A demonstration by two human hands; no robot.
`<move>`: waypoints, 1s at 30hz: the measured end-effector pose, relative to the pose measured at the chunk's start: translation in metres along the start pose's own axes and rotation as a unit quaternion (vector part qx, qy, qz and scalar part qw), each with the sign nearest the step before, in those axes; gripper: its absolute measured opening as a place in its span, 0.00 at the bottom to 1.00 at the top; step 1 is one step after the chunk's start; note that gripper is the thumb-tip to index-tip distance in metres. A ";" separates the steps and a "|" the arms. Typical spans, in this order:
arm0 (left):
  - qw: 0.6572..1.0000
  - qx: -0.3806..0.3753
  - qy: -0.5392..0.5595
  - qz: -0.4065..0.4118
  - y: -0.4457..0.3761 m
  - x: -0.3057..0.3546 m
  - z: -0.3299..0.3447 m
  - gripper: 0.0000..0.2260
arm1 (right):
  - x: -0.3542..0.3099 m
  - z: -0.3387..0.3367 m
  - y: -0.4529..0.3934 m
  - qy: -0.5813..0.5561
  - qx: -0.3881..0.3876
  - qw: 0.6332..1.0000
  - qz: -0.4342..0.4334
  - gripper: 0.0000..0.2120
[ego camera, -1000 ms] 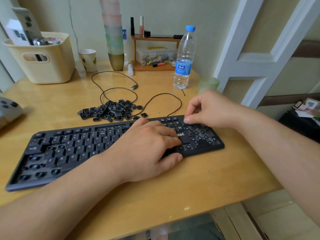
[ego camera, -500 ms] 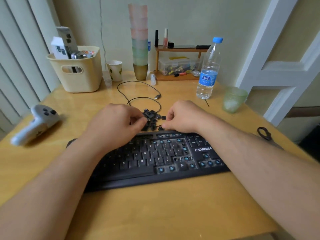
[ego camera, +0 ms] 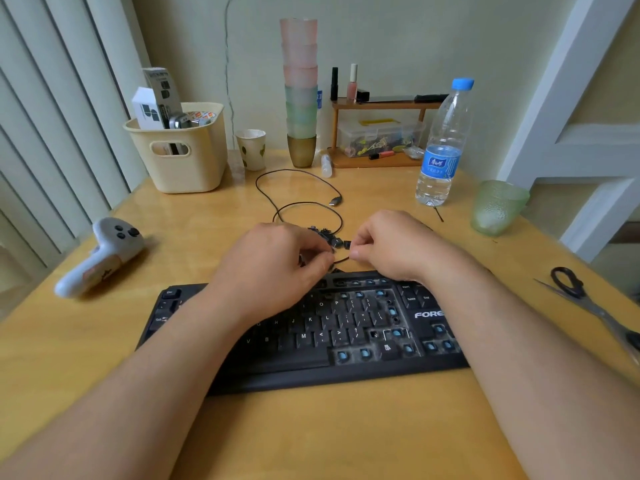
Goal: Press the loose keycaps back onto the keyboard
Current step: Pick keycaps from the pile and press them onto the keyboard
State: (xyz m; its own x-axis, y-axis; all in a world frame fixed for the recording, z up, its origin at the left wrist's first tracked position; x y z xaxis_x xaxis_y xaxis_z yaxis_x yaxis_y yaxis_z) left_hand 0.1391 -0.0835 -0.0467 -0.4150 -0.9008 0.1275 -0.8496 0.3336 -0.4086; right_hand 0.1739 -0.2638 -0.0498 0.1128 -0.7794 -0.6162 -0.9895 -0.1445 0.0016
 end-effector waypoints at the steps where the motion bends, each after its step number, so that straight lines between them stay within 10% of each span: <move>1: 1.000 0.006 0.011 -0.002 0.000 0.000 -0.001 0.09 | 0.001 -0.001 0.003 -0.064 0.015 0.998 -0.005 0.06; 6: 0.990 0.037 0.133 -0.039 0.000 0.004 -0.006 0.09 | -0.006 0.013 0.020 -0.473 -0.054 0.878 0.044 0.07; 12: 0.979 0.058 0.184 -0.062 0.004 0.002 -0.009 0.10 | -0.009 0.011 0.023 -0.584 -0.057 0.808 0.060 0.04; 30: 0.951 0.027 0.291 -0.105 0.006 -0.003 -0.005 0.08 | -0.011 0.001 0.024 -0.487 -0.022 0.870 -0.077 0.11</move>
State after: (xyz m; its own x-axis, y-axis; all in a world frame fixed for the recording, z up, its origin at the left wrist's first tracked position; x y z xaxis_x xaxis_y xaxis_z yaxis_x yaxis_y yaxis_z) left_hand 0.1340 -0.0775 -0.0453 -0.3615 -0.6352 0.6825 -0.9221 0.1353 -0.3625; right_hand 0.1486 -0.2581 -0.0438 0.0929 0.1341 -0.9866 -0.9628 -0.2405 -0.1233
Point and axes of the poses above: each hand's wrist, its own y-axis away from the middle knuckle, its own z-axis out of the palm, x = y × z, the point moved 5 cm from there along -y, towards the middle knuckle, and after that the axes turned 15 degrees about -y, right-handed, at the moved point
